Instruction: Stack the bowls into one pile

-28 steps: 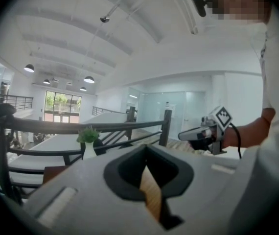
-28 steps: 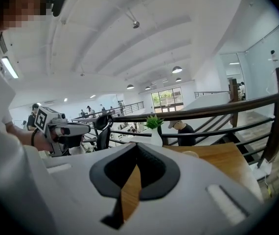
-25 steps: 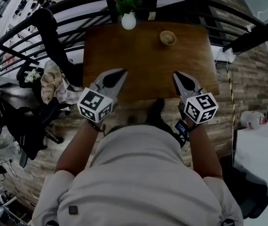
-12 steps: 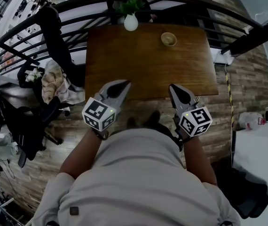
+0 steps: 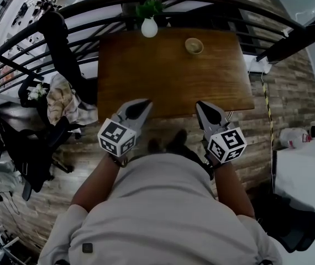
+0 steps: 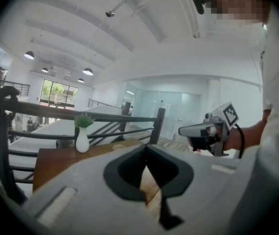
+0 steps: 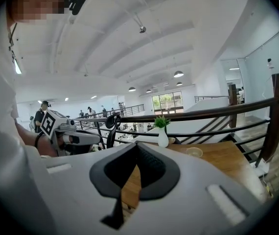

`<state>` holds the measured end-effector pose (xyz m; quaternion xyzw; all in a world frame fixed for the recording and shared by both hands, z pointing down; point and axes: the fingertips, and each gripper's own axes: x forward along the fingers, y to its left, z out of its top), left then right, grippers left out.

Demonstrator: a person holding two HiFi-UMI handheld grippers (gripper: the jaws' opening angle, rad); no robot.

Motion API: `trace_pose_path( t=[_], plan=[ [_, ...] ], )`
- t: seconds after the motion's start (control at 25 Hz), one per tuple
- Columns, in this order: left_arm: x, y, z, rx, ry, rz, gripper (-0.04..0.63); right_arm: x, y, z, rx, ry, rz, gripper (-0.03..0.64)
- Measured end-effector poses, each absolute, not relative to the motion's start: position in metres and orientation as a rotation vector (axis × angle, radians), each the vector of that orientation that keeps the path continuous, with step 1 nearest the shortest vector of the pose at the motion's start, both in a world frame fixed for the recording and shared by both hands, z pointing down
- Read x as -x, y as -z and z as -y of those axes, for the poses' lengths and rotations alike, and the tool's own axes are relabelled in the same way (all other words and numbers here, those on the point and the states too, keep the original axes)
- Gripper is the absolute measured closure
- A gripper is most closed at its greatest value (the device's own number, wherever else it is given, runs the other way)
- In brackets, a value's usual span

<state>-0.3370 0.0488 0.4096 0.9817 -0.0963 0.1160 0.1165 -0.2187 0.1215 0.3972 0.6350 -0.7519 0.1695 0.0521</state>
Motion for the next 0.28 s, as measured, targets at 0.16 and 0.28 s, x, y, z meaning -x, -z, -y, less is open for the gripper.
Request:
trace_pose_path(
  t=[0.16, 0.28],
  plan=[
    [0.3395, -0.4101, -0.0528, -2.876, -0.343, 0.267, 0.591, 0.2210, -0.3983, -0.1257, -1.937, -0.517, 2.279, 0.609],
    [0.3430, -0.4114, -0.0558, -2.875, -0.348, 0.256, 0.591, 0.2246, -0.3981, -0.1281, -1.939, -0.515, 2.277, 0.609]
  ],
)
